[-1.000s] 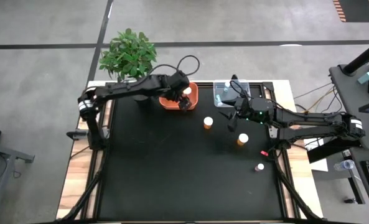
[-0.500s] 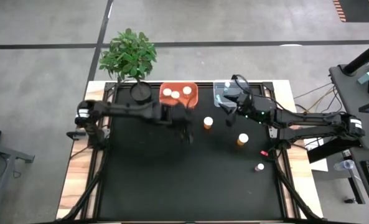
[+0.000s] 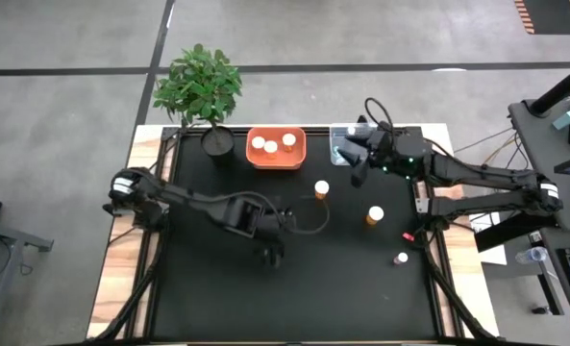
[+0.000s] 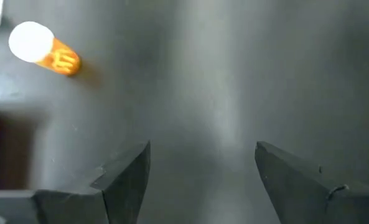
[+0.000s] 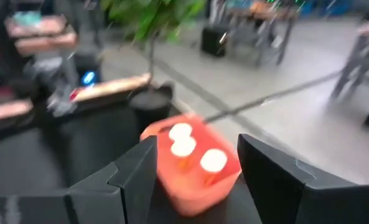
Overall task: Pick and place medicine bottles into bin by pill shape (circle, oval)
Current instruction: Put the orange pill bottle into the orange bin
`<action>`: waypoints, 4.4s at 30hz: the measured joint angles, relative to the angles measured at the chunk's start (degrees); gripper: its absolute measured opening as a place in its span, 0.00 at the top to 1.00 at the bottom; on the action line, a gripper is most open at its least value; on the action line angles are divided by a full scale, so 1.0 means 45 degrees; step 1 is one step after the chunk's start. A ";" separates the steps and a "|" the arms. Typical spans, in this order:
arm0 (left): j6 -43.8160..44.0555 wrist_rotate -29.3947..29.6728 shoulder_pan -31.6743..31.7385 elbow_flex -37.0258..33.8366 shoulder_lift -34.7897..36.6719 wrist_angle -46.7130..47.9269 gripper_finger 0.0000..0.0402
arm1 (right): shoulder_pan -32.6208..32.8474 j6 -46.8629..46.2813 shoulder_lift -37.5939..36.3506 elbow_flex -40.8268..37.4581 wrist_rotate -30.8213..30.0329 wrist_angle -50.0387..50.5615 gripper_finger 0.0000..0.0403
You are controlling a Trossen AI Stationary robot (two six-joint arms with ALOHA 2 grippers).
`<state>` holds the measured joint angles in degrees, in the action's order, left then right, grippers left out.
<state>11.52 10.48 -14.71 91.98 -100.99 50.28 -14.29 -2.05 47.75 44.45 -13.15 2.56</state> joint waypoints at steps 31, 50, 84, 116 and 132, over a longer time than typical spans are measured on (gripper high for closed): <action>-0.0310 0.1860 -0.1974 -0.6737 0.5414 -0.5790 0.33 | 0.4883 -0.3892 0.0377 -0.0096 0.0280 0.4140 0.47; -0.0328 0.4191 -0.1790 -1.0941 0.9177 -0.8841 0.33 | 0.4868 -0.4801 0.2960 -0.0202 0.0239 0.3583 0.47; -0.0315 0.6805 -0.1634 -1.1370 0.9787 -0.8889 0.33 | 0.3126 -0.4633 0.3604 -0.0204 -0.0655 0.3170 0.47; -0.1803 0.8210 -0.1639 -1.2429 0.9894 -1.0177 0.33 | 0.2945 -0.3843 0.6672 0.5219 -0.1056 0.6452 0.97; -0.2778 0.9101 -0.1639 -1.2380 1.0001 -1.0394 0.33 | 0.2624 -0.5793 0.8777 0.6973 -0.1097 1.0223 0.48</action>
<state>-0.98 51.43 -22.09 36.28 -55.99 3.51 -2.48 -28.12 87.24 75.83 -18.08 48.56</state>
